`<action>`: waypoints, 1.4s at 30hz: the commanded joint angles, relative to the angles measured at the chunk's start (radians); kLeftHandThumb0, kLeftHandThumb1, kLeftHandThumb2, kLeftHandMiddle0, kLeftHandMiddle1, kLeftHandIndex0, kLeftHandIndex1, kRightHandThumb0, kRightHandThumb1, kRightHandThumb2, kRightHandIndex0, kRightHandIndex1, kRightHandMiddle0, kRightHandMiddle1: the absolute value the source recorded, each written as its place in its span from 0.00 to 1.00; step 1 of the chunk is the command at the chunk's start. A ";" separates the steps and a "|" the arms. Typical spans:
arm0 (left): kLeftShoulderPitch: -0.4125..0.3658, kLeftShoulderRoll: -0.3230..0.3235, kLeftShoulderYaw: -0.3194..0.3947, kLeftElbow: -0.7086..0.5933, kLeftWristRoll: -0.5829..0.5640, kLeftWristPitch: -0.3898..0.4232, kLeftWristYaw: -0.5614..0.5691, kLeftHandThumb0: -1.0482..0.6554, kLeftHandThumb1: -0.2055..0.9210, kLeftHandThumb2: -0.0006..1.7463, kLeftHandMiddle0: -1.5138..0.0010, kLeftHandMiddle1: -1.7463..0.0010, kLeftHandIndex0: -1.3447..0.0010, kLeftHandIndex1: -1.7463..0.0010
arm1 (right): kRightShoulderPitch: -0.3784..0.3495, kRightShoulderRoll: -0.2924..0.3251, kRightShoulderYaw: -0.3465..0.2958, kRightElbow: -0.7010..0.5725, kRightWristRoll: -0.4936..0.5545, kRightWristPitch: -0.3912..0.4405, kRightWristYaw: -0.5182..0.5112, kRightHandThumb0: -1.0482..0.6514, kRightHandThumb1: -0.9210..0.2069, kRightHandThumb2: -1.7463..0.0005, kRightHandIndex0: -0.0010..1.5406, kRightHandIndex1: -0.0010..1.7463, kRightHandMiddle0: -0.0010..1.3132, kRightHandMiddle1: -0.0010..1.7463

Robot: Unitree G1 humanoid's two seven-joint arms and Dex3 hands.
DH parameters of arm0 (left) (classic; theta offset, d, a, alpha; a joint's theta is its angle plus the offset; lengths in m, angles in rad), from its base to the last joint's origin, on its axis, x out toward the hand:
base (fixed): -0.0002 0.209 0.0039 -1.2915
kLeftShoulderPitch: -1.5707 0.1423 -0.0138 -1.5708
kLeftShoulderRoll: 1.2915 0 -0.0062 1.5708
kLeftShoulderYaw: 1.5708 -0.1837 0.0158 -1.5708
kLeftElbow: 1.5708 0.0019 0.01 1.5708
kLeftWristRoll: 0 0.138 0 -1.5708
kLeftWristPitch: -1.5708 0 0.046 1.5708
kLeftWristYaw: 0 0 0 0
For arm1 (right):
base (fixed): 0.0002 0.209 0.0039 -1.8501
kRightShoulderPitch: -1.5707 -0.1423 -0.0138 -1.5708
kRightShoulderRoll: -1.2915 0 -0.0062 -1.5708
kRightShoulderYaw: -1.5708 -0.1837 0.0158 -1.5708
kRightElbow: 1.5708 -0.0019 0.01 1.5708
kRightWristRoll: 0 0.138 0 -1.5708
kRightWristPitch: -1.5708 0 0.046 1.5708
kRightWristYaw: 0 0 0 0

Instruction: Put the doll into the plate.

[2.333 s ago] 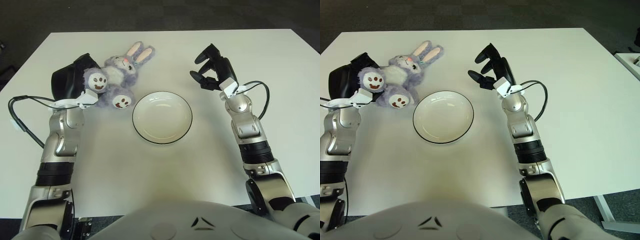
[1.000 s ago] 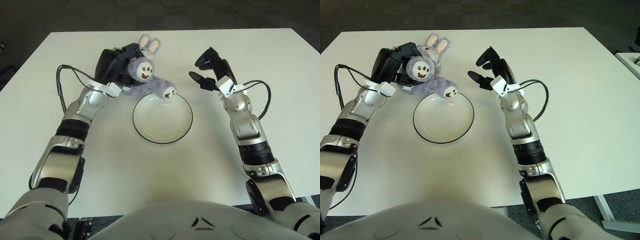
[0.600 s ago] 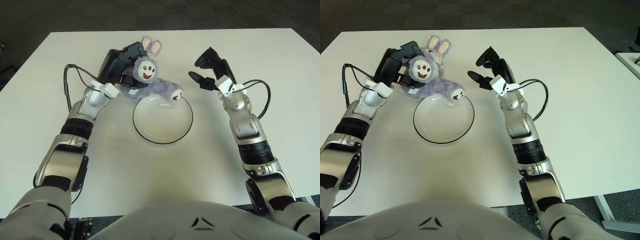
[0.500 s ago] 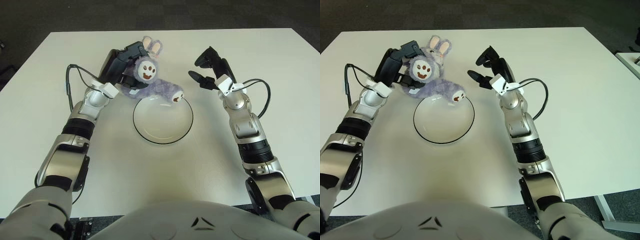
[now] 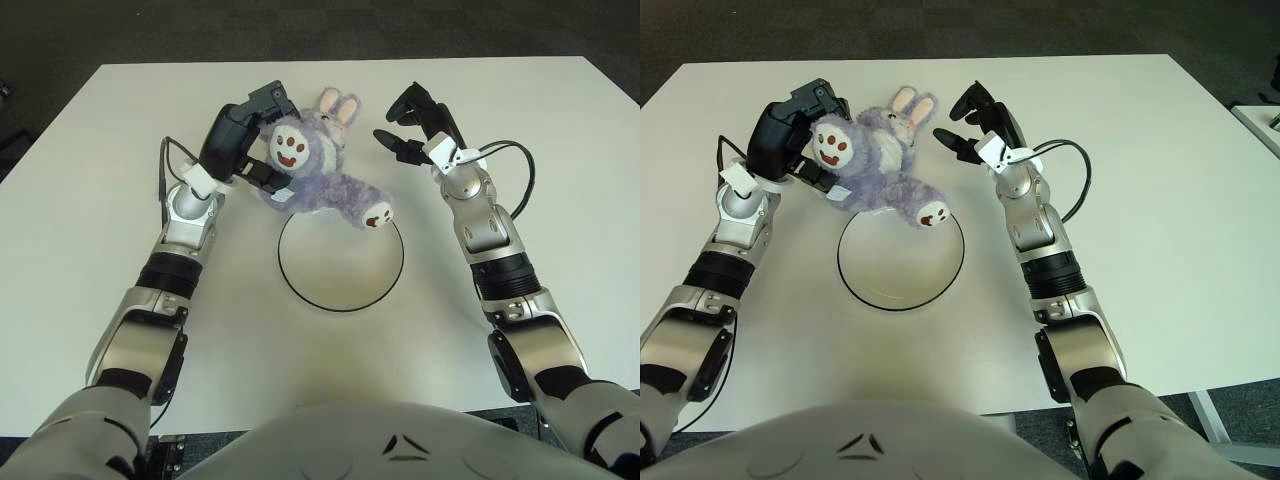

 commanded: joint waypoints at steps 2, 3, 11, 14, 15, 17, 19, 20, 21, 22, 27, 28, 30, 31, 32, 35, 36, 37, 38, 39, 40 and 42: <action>0.031 -0.010 0.040 -0.070 -0.014 0.052 -0.027 0.61 0.53 0.60 0.53 0.26 0.58 0.08 | -0.037 -0.017 0.011 0.039 -0.022 -0.031 -0.011 0.41 0.00 0.73 0.17 0.51 0.19 0.97; 0.031 -0.012 0.047 -0.075 -0.017 0.049 -0.035 0.61 0.52 0.60 0.53 0.26 0.58 0.08 | -0.044 -0.017 0.015 0.051 -0.028 -0.033 -0.015 0.41 0.00 0.73 0.17 0.51 0.19 0.97; 0.007 -0.049 0.093 -0.045 -0.045 -0.024 -0.103 0.61 0.41 0.71 0.48 0.17 0.59 0.09 | -0.083 -0.018 0.028 0.126 -0.037 -0.063 -0.018 0.41 0.00 0.75 0.18 0.51 0.21 0.95; -0.014 -0.026 0.130 -0.014 0.130 -0.096 -0.063 0.61 0.36 0.78 0.50 0.11 0.57 0.06 | -0.092 -0.020 0.026 0.152 -0.027 -0.087 -0.013 0.41 0.00 0.75 0.18 0.51 0.21 0.95; -0.019 -0.020 0.141 -0.005 0.184 -0.115 -0.049 0.61 0.35 0.79 0.50 0.09 0.57 0.05 | -0.094 -0.021 0.026 0.158 -0.025 -0.093 -0.012 0.41 0.00 0.75 0.18 0.51 0.21 0.95; 0.109 -0.058 0.186 -0.091 0.197 -0.095 0.009 0.61 0.32 0.83 0.52 0.06 0.56 0.03 | -0.100 -0.020 0.025 0.174 -0.022 -0.104 -0.013 0.41 0.00 0.75 0.18 0.51 0.21 0.95; 0.193 -0.087 0.202 -0.151 0.158 -0.058 0.036 0.61 0.33 0.83 0.54 0.05 0.58 0.01 | -0.105 -0.018 0.025 0.187 -0.022 -0.113 -0.014 0.41 0.00 0.75 0.18 0.51 0.20 0.95; 0.200 -0.084 0.199 -0.166 0.126 -0.019 0.031 0.61 0.34 0.83 0.55 0.05 0.58 0.01 | -0.107 -0.019 0.024 0.194 -0.022 -0.119 -0.014 0.41 0.00 0.75 0.18 0.51 0.20 0.95; 0.131 -0.052 0.193 -0.134 0.182 -0.017 0.016 0.61 0.35 0.82 0.55 0.05 0.59 0.01 | -0.108 -0.020 0.025 0.200 -0.022 -0.124 -0.012 0.41 0.00 0.74 0.18 0.51 0.20 0.96; 0.081 -0.028 0.187 -0.114 0.225 -0.014 0.006 0.61 0.33 0.83 0.54 0.07 0.56 0.00 | -0.109 -0.022 0.025 0.204 -0.021 -0.128 -0.010 0.41 0.00 0.74 0.18 0.51 0.20 0.96; 0.021 -0.003 0.190 -0.070 0.363 -0.063 0.037 0.61 0.29 0.86 0.56 0.08 0.49 0.00 | -0.116 -0.032 0.032 0.212 -0.025 -0.128 0.006 0.41 0.00 0.73 0.16 0.50 0.18 0.97; 0.053 -0.019 0.193 -0.076 0.351 -0.075 0.049 0.61 0.31 0.85 0.58 0.07 0.50 0.00 | -0.118 -0.034 0.034 0.214 -0.028 -0.127 0.008 0.41 0.00 0.73 0.16 0.50 0.18 0.97; 0.141 -0.063 0.185 -0.092 0.265 -0.095 0.056 0.61 0.33 0.83 0.59 0.06 0.51 0.01 | -0.125 -0.041 0.043 0.218 -0.044 -0.125 0.006 0.41 0.00 0.73 0.15 0.50 0.18 0.97; 0.109 -0.042 0.196 -0.088 0.333 -0.103 0.074 0.61 0.34 0.82 0.60 0.05 0.52 0.01 | -0.129 -0.045 0.048 0.220 -0.052 -0.128 0.004 0.41 0.00 0.73 0.14 0.50 0.19 0.97; 0.083 -0.024 0.204 -0.086 0.388 -0.109 0.087 0.61 0.37 0.80 0.62 0.07 0.51 0.02 | -0.132 -0.048 0.051 0.222 -0.057 -0.130 0.003 0.41 0.00 0.74 0.14 0.49 0.19 0.96; 0.096 -0.030 0.150 -0.007 0.166 -0.132 -0.017 0.61 0.42 0.75 0.64 0.09 0.53 0.03 | -0.138 -0.060 0.060 0.223 -0.066 -0.142 0.008 0.41 0.00 0.74 0.13 0.49 0.20 0.96; 0.100 -0.044 0.144 0.002 0.127 -0.134 -0.022 0.61 0.43 0.74 0.63 0.10 0.53 0.03 | -0.140 -0.065 0.063 0.220 -0.070 -0.145 0.012 0.41 0.00 0.74 0.13 0.49 0.20 0.96; 0.099 -0.052 0.144 0.003 0.116 -0.136 -0.021 0.61 0.43 0.74 0.61 0.11 0.55 0.03 | -0.140 -0.069 0.065 0.217 -0.072 -0.146 0.015 0.39 0.13 0.66 0.14 0.48 0.15 0.87; 0.085 -0.057 0.148 -0.005 0.122 -0.112 -0.015 0.61 0.43 0.74 0.61 0.12 0.55 0.02 | -0.141 -0.074 0.069 0.211 -0.080 -0.146 0.016 0.39 0.18 0.61 0.14 0.48 0.13 0.83; 0.073 -0.059 0.150 -0.010 0.130 -0.096 -0.011 0.61 0.42 0.74 0.59 0.13 0.57 0.02 | -0.140 -0.077 0.071 0.207 -0.086 -0.145 0.017 0.38 0.28 0.53 0.15 0.48 0.11 0.78; 0.067 -0.059 0.151 -0.014 0.129 -0.085 -0.013 0.61 0.42 0.74 0.58 0.13 0.57 0.01 | -0.140 -0.078 0.073 0.204 -0.089 -0.145 0.017 0.37 0.34 0.49 0.15 0.48 0.09 0.75; 0.050 -0.056 0.155 -0.025 0.158 -0.067 -0.003 0.61 0.41 0.75 0.57 0.14 0.58 0.01 | -0.138 -0.083 0.077 0.197 -0.099 -0.150 0.016 0.37 0.40 0.44 0.15 0.49 0.07 0.73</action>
